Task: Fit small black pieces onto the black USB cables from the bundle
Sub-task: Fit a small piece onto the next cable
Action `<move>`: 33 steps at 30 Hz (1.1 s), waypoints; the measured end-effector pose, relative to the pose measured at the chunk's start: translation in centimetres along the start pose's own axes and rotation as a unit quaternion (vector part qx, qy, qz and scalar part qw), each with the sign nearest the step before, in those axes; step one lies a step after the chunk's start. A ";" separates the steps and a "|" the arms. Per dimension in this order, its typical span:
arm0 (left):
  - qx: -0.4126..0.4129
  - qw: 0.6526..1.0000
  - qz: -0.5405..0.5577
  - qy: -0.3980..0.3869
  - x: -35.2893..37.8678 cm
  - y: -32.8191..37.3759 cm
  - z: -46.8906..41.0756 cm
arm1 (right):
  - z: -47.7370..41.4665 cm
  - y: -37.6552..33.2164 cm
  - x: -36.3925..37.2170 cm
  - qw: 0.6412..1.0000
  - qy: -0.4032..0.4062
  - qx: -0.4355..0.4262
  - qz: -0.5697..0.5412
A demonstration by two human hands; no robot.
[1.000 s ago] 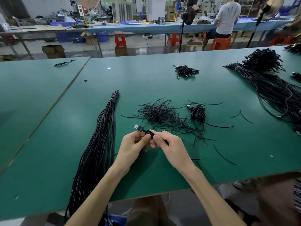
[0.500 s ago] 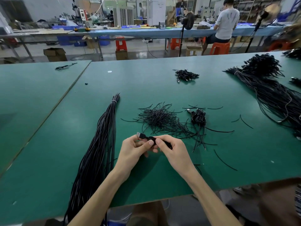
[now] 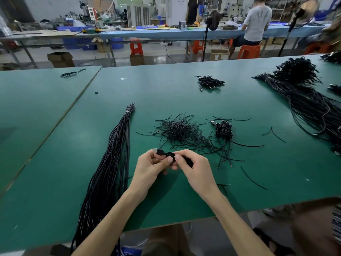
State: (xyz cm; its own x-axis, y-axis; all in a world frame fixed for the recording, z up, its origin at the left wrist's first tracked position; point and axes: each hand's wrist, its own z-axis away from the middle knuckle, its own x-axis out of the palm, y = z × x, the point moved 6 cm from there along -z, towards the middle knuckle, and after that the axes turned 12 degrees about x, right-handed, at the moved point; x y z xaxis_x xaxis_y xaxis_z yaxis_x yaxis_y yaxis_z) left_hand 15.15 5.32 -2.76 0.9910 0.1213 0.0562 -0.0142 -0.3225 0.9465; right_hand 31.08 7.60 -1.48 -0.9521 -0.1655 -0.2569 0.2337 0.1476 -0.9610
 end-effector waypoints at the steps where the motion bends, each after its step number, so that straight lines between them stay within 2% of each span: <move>1: 0.001 1.000 0.000 0.000 0.0 0.1 0.0 | 0.1 -0.1 0.0 1.000 0.005 -0.006 0.010; 9: -0.002 1.000 0.020 -0.020 0.2 0.4 0.0 | 0.2 -0.3 0.0 0.998 0.017 -0.027 0.056; 16: -0.024 0.999 0.038 -0.027 0.1 -0.3 -0.1 | -0.3 0.2 -0.8 0.999 0.044 -0.002 0.015; 26: 0.001 0.997 -0.038 -0.062 0.7 0.3 0.0 | -0.6 0.7 -1.2 0.998 0.051 0.016 -0.017; 33: 0.002 0.997 -0.036 -0.073 1.1 0.4 0.2 | -0.5 0.6 -1.2 0.998 0.047 0.014 -0.033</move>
State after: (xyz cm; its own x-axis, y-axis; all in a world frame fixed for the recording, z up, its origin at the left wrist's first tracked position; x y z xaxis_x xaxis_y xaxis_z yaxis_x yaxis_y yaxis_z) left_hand 16.21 5.16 -2.38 0.9983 0.0071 -0.0580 0.0572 -0.3215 0.9452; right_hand 32.29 8.43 -1.72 -0.9796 -0.0817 -0.1837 0.1742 0.1114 -0.9784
